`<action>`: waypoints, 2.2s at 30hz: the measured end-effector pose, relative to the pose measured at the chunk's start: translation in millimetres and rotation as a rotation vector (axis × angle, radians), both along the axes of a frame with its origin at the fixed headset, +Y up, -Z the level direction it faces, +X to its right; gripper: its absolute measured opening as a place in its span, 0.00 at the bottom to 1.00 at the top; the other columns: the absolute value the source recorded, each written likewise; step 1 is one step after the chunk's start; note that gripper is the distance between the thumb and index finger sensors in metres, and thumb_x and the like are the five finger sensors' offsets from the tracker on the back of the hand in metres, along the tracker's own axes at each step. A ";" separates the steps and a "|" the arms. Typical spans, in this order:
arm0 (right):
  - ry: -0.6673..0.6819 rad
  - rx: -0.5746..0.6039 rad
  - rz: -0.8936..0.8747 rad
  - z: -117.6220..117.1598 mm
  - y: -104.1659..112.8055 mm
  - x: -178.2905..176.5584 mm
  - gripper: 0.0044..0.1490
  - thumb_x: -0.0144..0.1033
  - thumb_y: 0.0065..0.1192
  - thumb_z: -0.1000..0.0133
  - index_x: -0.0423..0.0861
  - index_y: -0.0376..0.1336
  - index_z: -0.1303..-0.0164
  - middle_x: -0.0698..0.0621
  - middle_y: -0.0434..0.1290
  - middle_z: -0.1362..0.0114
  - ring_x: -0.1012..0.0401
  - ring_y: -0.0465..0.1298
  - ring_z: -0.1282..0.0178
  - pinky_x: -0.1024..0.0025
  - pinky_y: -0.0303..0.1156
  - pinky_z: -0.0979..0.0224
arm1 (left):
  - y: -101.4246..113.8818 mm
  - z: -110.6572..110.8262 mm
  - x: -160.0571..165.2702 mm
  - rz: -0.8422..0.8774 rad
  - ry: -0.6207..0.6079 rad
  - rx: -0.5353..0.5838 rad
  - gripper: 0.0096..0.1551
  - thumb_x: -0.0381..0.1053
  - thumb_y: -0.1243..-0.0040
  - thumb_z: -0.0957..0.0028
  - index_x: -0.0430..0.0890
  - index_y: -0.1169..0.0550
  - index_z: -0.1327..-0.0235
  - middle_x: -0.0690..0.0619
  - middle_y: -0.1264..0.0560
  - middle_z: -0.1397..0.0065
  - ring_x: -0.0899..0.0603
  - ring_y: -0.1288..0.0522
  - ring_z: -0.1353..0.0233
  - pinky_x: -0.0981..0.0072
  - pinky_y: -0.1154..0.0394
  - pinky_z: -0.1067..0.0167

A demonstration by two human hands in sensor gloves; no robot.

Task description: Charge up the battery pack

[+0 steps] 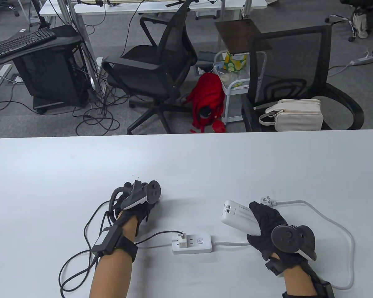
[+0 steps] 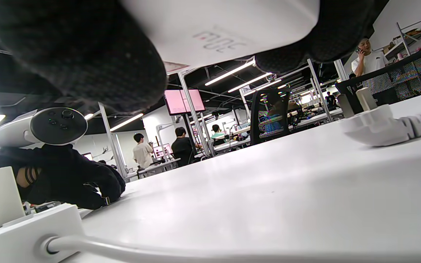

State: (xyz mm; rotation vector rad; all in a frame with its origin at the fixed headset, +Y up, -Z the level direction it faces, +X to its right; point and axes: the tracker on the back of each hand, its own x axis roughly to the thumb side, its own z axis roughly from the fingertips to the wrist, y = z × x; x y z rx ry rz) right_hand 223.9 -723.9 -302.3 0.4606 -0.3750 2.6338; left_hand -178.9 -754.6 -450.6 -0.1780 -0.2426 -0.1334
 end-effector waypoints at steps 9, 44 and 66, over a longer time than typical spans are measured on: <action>0.003 0.005 0.010 0.4 -0.7 0.2 0.69 0.71 0.73 0.75 0.51 0.50 0.27 0.49 0.55 0.23 0.44 0.62 0.23 0.41 0.65 0.24 | 13.5 21.6 -17.7 0.091 -0.029 0.057 0.23 0.48 0.35 0.48 0.53 0.23 0.38 0.49 0.20 0.32 0.39 0.19 0.31 0.26 0.42 0.25; 0.259 0.229 0.071 36.4 16.3 -65.0 0.73 0.68 0.77 0.81 0.52 0.50 0.27 0.48 0.53 0.23 0.44 0.60 0.23 0.41 0.64 0.25 | 92.3 162.6 0.1 0.714 -0.294 0.088 0.24 0.53 0.46 0.46 0.41 0.18 0.46 0.49 0.16 0.58 0.41 0.17 0.59 0.32 0.30 0.37; 0.323 0.332 0.128 50.1 18.4 -84.5 0.73 0.67 0.77 0.82 0.53 0.50 0.27 0.49 0.52 0.23 0.45 0.60 0.23 0.42 0.63 0.24 | 86.7 172.6 18.4 0.732 -0.334 0.051 0.24 0.53 0.45 0.46 0.41 0.17 0.48 0.48 0.16 0.60 0.41 0.18 0.63 0.35 0.27 0.45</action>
